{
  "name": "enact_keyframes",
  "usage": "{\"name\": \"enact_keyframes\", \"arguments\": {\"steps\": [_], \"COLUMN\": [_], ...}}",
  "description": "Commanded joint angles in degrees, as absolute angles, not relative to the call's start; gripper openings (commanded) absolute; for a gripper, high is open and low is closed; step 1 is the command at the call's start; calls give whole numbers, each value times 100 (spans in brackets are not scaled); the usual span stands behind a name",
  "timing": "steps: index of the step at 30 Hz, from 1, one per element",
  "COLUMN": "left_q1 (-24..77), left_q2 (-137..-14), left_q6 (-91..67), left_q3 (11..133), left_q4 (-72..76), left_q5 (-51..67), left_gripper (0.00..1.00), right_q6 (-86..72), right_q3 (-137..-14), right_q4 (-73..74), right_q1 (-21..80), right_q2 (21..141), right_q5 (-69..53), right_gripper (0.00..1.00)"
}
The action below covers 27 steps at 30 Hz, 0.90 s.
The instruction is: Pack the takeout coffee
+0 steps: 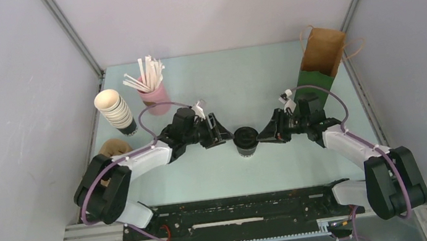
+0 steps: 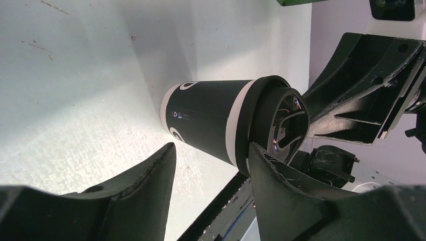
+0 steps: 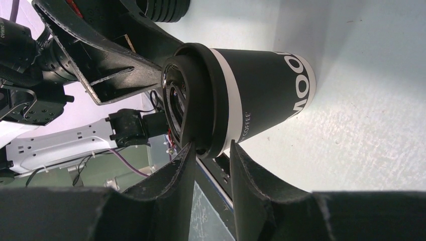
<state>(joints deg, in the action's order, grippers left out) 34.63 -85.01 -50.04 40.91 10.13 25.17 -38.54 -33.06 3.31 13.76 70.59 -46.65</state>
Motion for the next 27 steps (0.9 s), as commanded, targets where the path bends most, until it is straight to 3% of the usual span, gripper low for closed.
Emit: {"name": "enact_keyframes", "arguments": {"steps": [1, 6, 19, 27], "left_q1": [3488, 3489, 3598, 3645], "left_q2": [-8506, -8567, -8596, -8680], "left_q6": [-4984, -4971, -4849, -4873], "left_q3": [4008, 4008, 3926, 3840], "left_q4": [1278, 1278, 1004, 924], "left_q5": [2568, 2566, 2270, 2092], "left_gripper": [60, 60, 57, 53], "right_q6": [-3835, -3818, -3834, -4420], "right_q3": [-3287, -3287, -3047, -2506], "right_q4": [142, 106, 268, -690], "right_q1": [1448, 1442, 1485, 1426], "right_q2": [7116, 7172, 7194, 7403], "right_q5": [-4600, -4567, -4258, -4016], "right_gripper": [39, 38, 25, 7]}}
